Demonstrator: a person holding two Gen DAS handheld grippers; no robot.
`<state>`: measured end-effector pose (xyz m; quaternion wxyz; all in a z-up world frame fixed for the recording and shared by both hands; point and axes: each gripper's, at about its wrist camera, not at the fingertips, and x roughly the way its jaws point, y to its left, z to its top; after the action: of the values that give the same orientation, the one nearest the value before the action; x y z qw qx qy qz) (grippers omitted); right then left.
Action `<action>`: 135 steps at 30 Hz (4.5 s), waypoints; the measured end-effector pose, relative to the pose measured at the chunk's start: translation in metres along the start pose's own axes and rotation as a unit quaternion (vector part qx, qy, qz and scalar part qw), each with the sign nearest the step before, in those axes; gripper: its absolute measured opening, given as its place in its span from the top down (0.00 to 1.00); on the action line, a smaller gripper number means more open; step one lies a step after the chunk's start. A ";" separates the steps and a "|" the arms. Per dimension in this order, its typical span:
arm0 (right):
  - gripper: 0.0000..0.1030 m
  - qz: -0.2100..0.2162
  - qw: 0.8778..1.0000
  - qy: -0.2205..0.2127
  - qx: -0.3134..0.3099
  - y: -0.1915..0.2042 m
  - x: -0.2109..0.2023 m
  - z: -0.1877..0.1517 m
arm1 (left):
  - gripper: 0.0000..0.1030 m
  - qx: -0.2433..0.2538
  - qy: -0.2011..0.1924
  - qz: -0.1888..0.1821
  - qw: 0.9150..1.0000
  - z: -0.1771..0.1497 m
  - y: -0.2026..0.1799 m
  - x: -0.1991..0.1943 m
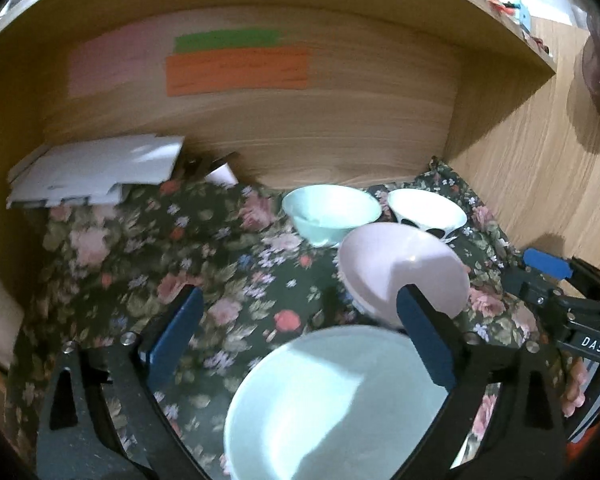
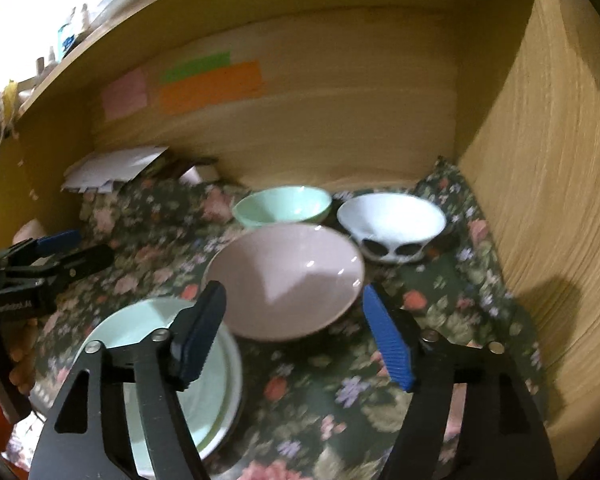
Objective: Organize plates and bowls
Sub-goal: 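Move both grippers to the pale pink bowl rim and close them, then lift the pale pink bowl and carry it toward the white mug, then lower the pale pink bowl beside the plate stack and open both grippers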
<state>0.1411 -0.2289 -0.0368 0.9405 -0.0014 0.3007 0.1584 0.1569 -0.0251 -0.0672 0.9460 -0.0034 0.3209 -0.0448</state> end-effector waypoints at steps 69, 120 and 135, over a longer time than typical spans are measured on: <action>0.78 0.050 0.998 0.031 0.029 0.027 0.026 0.006 | 0.78 0.008 0.065 -0.063 0.996 -0.005 -0.010 0.018; 0.78 0.158 0.970 0.164 -0.086 0.232 0.103 -0.043 | 0.78 -0.129 0.090 0.045 0.987 -0.131 0.180 -0.066; 0.75 0.157 0.970 0.164 -0.083 0.226 0.099 -0.039 | 0.56 -0.110 0.061 0.057 0.990 -0.128 0.181 -0.071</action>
<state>0.1275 0.0114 -0.1041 0.8384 -0.0584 0.4327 0.3261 0.0382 0.1641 -0.1320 0.9195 -0.0866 0.3808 0.0446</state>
